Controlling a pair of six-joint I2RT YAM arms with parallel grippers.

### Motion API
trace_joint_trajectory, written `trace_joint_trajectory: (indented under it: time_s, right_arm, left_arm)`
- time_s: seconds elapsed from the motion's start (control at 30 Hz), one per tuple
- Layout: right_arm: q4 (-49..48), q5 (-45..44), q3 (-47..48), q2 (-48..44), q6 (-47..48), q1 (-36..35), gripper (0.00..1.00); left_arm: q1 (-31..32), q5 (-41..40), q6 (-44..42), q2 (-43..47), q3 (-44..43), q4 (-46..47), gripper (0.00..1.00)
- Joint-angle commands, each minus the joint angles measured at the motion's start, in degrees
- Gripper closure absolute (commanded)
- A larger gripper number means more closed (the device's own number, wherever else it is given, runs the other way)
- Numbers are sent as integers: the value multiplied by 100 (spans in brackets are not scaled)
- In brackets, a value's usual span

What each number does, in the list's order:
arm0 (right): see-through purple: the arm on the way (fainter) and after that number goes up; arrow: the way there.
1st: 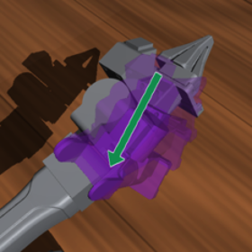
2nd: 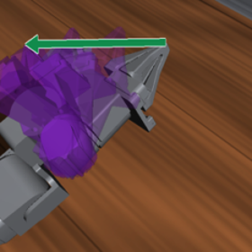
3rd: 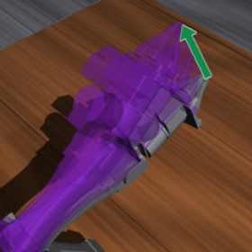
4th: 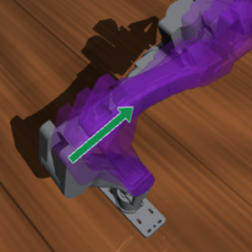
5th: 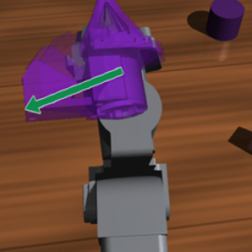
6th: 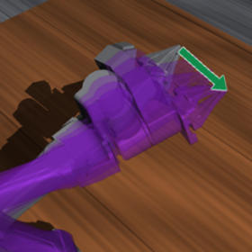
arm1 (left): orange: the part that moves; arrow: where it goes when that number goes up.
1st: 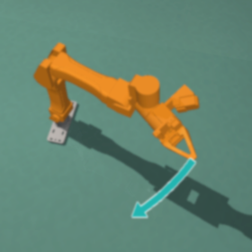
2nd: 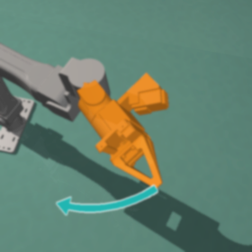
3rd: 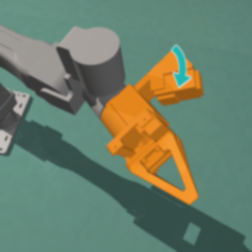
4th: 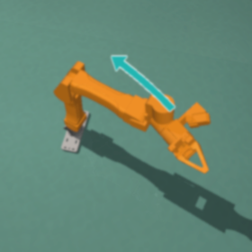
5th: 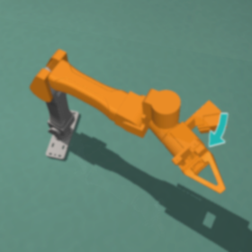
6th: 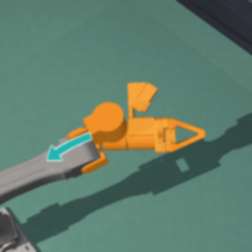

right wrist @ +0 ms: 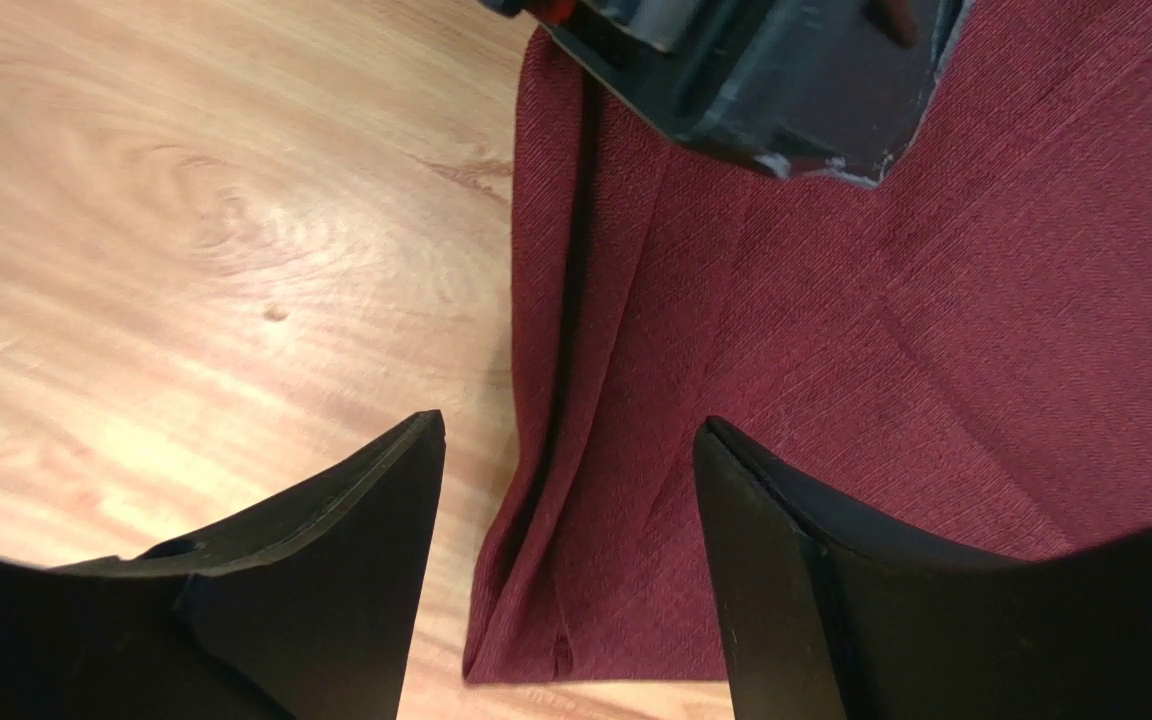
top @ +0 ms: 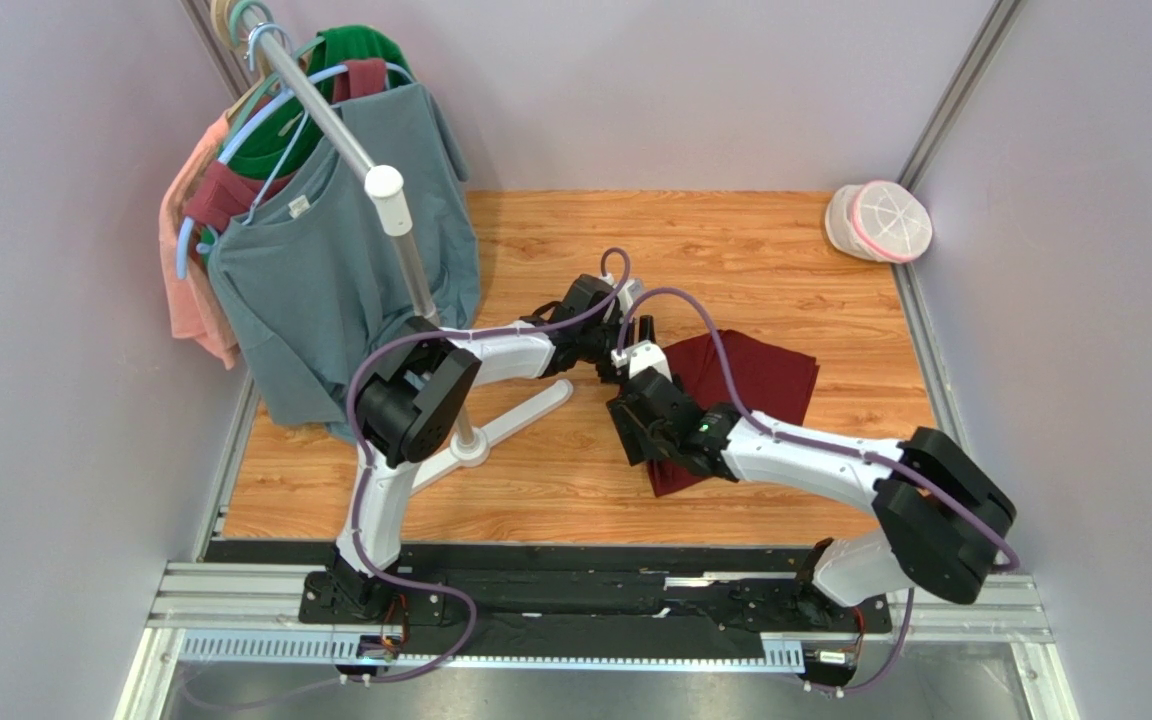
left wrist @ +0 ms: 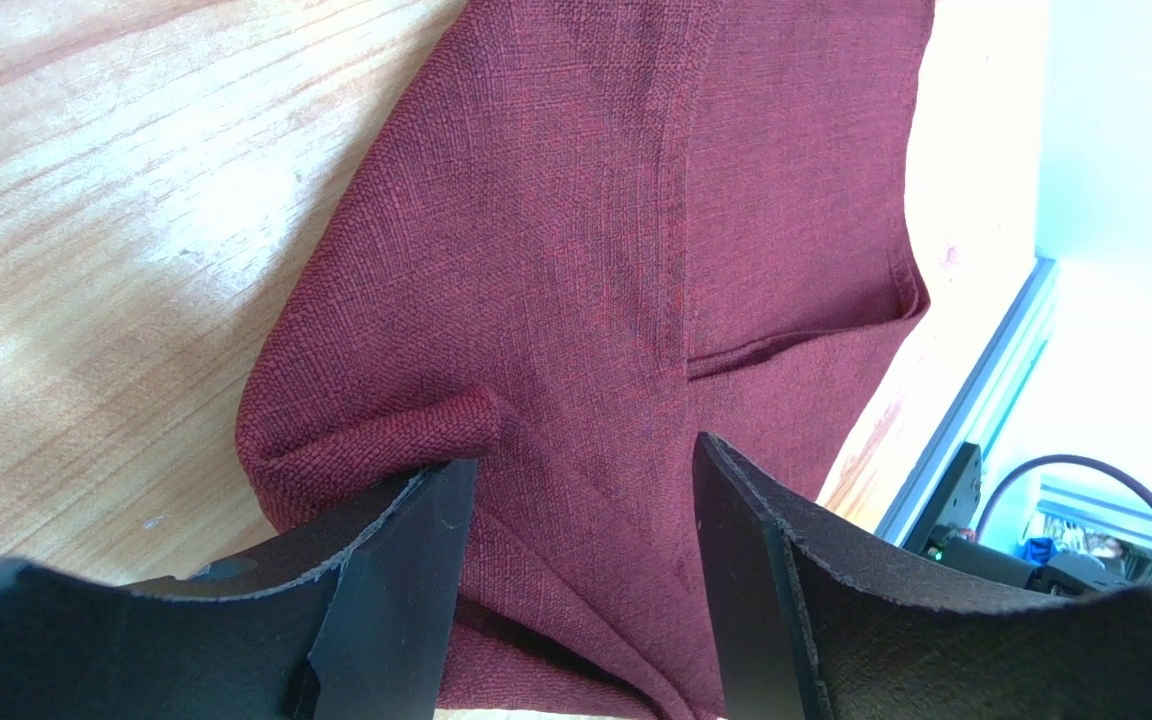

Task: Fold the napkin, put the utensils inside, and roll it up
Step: Roll the napkin with the utensil

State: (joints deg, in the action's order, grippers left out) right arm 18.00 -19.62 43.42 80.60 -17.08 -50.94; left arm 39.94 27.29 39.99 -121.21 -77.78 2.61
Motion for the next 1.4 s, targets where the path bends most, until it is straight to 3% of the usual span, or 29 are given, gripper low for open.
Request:
trace_joint_trajectory:
  time_s: [0.0, 0.33, 0.53, 0.6, 0.63, 0.67, 0.9, 1.37]
  right_arm:
    - [-455, -912, 325, 421, 117, -127, 34]
    - [-666, -1053, 334, 1081, 30, -101, 43]
    - [-701, -527, 185, 1213, -278, 145, 81]
    - [-710, -70, 54, 1126, -366, 286, 87]
    - [-754, 88, 0, 1064, -401, 321, 98]
    - [-789, 455, -70, 994, -410, 391, 100]
    - [-1386, 2233, -816, 466, -735, 892, 100]
    - [-3153, 5010, -1889, 316, -1517, 2455, 100]
  left_arm:
    - [5, -57, 9, -140, -150, -156, 35]
    - [13, -57, -26, -96, -168, -235, 36]
    - [-4, -66, -17, 18, -106, -235, 35]
    - [-30, -83, -17, 149, -45, -235, 34]
    - [-48, -83, -17, 220, -27, -235, 32]
    - [-65, -109, -17, 281, -1, -235, 31]
    - [-224, -57, -192, 1045, 79, -147, 26]
    - [-364, -22, -729, 1477, 421, -164, 23]
